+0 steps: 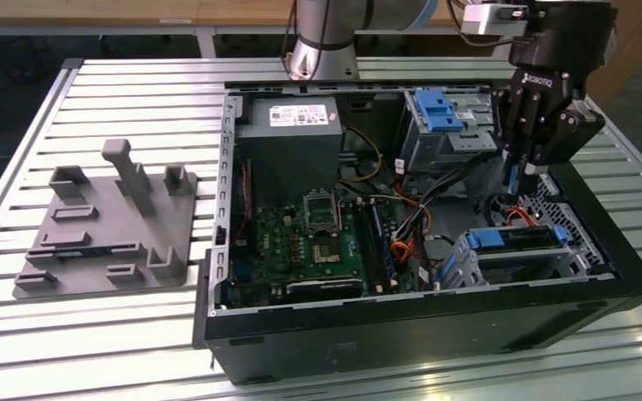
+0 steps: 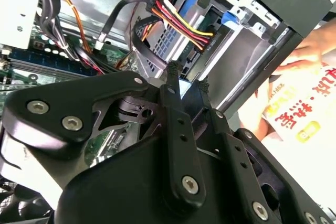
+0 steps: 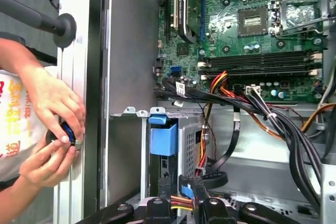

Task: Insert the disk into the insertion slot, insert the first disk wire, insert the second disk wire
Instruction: 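Insert the second disk wire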

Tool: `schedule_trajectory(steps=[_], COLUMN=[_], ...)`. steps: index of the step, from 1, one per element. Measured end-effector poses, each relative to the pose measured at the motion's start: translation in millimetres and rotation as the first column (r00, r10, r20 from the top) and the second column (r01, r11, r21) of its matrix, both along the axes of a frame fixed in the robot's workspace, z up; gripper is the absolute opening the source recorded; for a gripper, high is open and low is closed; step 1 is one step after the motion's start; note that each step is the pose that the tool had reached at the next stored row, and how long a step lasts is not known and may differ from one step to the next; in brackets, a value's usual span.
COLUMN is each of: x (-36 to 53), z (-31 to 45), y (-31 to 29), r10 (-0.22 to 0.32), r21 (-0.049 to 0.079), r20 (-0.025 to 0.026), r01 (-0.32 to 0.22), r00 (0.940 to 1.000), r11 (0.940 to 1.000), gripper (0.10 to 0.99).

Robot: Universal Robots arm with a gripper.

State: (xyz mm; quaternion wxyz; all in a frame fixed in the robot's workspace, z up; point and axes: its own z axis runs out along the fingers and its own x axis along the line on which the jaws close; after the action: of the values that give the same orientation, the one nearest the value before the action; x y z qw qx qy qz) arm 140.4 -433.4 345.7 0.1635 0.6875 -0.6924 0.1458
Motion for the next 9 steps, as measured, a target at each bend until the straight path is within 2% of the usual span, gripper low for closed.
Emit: schedule_trajectory(steps=[2, 5, 6, 9], x=[-2.4, -9.5, -10.8, -12.2], z=[-2.2, -4.5, -5.1, -6.2], y=[1.1, 2.4, 3.6, 6.6], r10=[0.000, 0.000, 0.000, 0.000], r21=[-0.012, -0.020, -0.022, -0.027], r20=[0.0018, 0.0190, 0.0262, 0.0536], r01=[0.000, 0.000, 0.000, 0.001], r00=[1.0000, 0.9998, 0.9997, 0.9986], r11=[0.9999, 0.9998, 0.9998, 0.9996], gripper=[0.302, 0.302, 0.302, 0.302])
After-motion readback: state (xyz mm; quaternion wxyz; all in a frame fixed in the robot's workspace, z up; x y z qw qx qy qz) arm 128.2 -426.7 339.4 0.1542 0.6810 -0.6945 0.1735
